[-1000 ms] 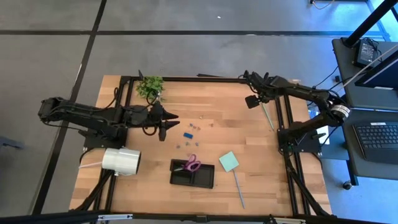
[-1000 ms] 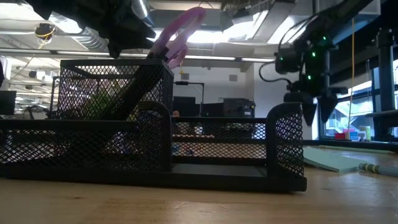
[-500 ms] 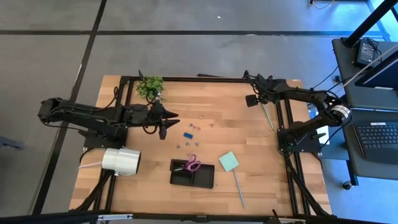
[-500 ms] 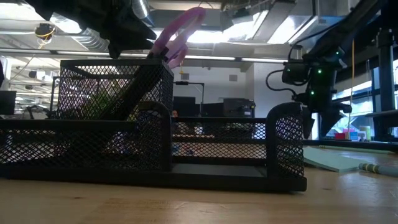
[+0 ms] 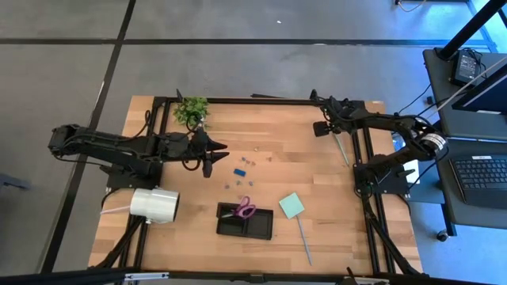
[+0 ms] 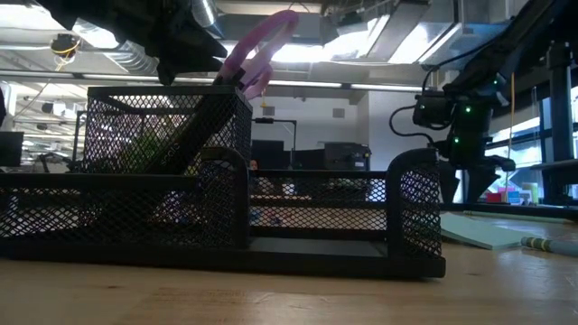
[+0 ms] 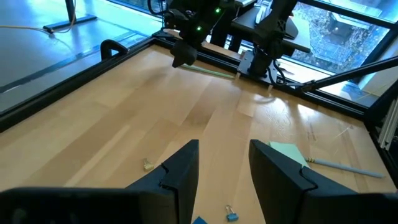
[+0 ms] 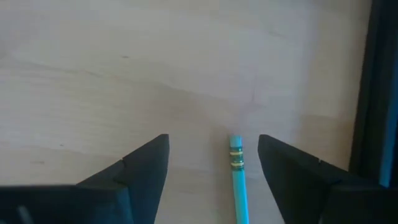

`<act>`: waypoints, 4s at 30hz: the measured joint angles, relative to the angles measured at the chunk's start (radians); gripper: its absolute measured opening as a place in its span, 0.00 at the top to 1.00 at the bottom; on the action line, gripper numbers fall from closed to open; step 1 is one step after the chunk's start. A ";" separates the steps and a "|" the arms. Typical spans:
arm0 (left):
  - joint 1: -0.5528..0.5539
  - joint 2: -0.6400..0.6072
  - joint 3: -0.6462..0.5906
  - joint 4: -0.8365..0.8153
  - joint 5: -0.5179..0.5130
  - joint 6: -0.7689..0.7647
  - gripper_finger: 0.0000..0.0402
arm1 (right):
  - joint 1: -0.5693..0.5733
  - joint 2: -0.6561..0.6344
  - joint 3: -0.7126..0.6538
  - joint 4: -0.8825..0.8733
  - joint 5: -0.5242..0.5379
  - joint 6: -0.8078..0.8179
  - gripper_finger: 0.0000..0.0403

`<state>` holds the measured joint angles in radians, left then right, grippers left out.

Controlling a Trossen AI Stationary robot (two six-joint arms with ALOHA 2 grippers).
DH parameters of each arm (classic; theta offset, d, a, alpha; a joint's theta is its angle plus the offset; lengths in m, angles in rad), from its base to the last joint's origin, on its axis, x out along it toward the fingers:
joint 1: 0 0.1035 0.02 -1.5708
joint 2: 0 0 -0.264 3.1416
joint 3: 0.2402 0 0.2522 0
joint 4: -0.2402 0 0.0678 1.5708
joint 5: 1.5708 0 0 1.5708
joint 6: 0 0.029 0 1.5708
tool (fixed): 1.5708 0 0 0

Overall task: Pick and place office supplies into organizer
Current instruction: Put the light green pencil into the desk organizer

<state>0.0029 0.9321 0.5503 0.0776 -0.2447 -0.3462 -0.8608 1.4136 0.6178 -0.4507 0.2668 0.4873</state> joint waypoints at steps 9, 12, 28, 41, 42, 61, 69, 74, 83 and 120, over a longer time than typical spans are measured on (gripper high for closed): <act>0.000 0.000 0.000 0.000 0.000 0.000 0.67 | 0.042 0.060 0.002 0.009 0.005 0.007 0.52; 0.000 0.000 0.000 0.000 0.000 0.000 0.67 | 0.056 0.075 0.004 0.009 0.031 0.008 0.55; 0.000 0.000 0.000 0.001 -0.001 -0.010 0.67 | 0.059 0.090 0.008 -0.089 -0.022 0.001 0.67; 0.000 0.000 0.000 0.001 -0.001 -0.010 0.67 | 0.058 0.113 0.010 -0.061 -0.062 -0.025 0.75; 0.000 0.000 0.000 0.001 -0.001 -0.010 0.67 | 0.059 0.113 0.010 -0.059 -0.063 -0.026 0.76; 0.000 0.000 0.000 0.000 -0.001 -0.008 0.67 | 0.059 0.114 0.010 -0.050 -0.070 -0.025 0.88; 0.000 0.000 0.000 0.000 -0.001 -0.008 0.67 | 0.059 0.114 0.010 -0.048 -0.069 -0.028 0.96; 0.000 0.000 0.000 0.000 -0.001 -0.008 0.67 | 0.060 0.114 0.010 -0.050 -0.061 -0.024 0.94; 0.000 0.000 0.000 0.000 -0.001 -0.008 0.67 | 0.058 0.095 0.054 -0.101 -0.099 -0.046 0.96; 0.001 0.001 -0.001 0.166 -0.084 -0.098 0.67 | 0.498 0.089 0.718 0.397 -0.423 -0.163 0.97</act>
<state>0.0036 0.9333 0.5491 0.2433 -0.3282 -0.4442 -0.3632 1.5024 1.3362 -0.0538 -0.1562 0.3241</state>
